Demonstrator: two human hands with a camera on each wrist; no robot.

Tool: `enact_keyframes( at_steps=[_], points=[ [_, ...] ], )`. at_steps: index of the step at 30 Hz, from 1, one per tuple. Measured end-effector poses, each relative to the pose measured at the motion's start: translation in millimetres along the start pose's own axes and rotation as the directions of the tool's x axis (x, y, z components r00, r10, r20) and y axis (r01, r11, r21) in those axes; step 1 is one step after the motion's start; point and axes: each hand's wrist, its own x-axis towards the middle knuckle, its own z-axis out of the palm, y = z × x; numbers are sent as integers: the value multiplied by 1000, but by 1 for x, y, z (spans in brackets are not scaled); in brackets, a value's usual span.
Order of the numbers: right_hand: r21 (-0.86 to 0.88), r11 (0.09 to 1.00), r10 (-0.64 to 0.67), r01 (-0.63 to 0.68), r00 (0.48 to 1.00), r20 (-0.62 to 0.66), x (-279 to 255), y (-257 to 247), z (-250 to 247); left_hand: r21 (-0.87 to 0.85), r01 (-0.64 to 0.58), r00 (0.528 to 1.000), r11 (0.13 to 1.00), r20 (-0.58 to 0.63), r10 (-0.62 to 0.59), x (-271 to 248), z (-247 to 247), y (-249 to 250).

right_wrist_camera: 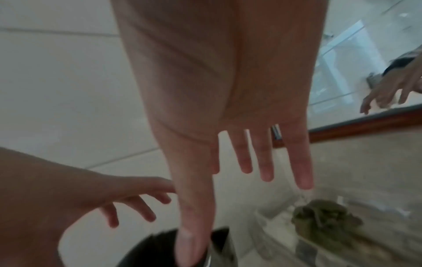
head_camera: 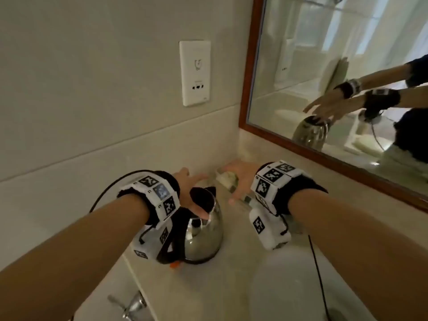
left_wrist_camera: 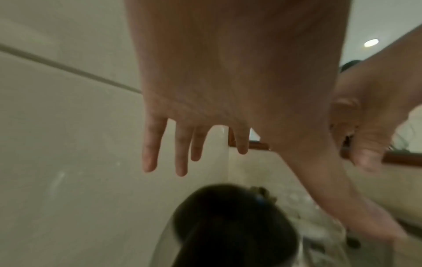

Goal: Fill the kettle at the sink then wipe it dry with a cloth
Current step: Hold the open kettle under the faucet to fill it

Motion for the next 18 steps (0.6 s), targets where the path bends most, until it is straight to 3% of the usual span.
enact_keyframes(
  at_steps=[3,6,13,18],
  points=[
    [44,998,-39,34,991,132,12,-14,28,48,14,990,999,136,-21,-7,18,-8],
    [59,996,-77,70,988,133,21,-19,57,56,30,992,998,124,-37,3,39,-18],
    [126,987,-120,104,984,130,24,-18,62,-38,-36,999,999,-23,36,13,50,-19],
    [244,966,-97,80,993,60,12,-17,68,-334,-113,966,936,-256,25,-2,66,-27]
  ],
)
